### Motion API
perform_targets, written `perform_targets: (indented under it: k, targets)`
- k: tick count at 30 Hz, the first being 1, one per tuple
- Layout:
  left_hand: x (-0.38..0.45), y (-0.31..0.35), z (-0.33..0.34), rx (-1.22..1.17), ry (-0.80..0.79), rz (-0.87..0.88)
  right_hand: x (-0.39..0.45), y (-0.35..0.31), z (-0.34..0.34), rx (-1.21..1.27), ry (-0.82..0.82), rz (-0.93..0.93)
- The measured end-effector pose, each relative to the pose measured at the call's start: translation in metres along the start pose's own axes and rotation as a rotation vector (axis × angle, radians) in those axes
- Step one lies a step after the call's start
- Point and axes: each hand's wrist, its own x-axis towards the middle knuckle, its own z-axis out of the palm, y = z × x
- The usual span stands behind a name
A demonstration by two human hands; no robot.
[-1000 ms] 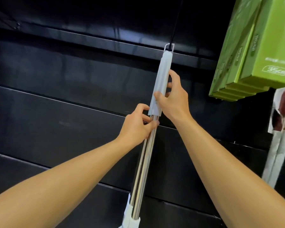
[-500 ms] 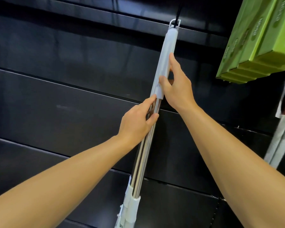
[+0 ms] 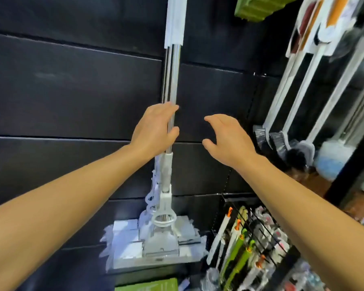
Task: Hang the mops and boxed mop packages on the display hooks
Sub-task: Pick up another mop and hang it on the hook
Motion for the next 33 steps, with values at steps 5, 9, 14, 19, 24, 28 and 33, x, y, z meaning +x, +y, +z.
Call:
perform_targets:
  k: [5,9,14,19,24,28,33]
  targets:
    - [-0.096,0.031,0.035,-0.113,-0.253,0.087,-0.125,-0.005,0.022,-0.047,-0.136,0.152]
    - [-0.165,0.077,0.063,-0.186,-0.402,0.194,-0.223,0.006,0.022,-0.104,-0.188,0.266]
    - [-0.232,0.148,0.091,-0.272,-0.526,0.287,-0.341,0.032,0.005,-0.132,-0.254,0.462]
    - [-0.288,0.239,0.126,-0.333,-0.65,0.379,-0.456,0.074,-0.021,-0.191,-0.252,0.654]
    - [-0.336,0.343,0.166,-0.376,-0.728,0.44,-0.565,0.132,-0.053,-0.23,-0.249,0.83]
    - [-0.372,0.429,0.195,-0.411,-0.769,0.445,-0.646,0.18,-0.084,-0.238,-0.255,0.908]
    - [-0.4,0.53,0.226,-0.48,-0.848,0.447,-0.718,0.236,-0.118,-0.271,-0.253,1.043]
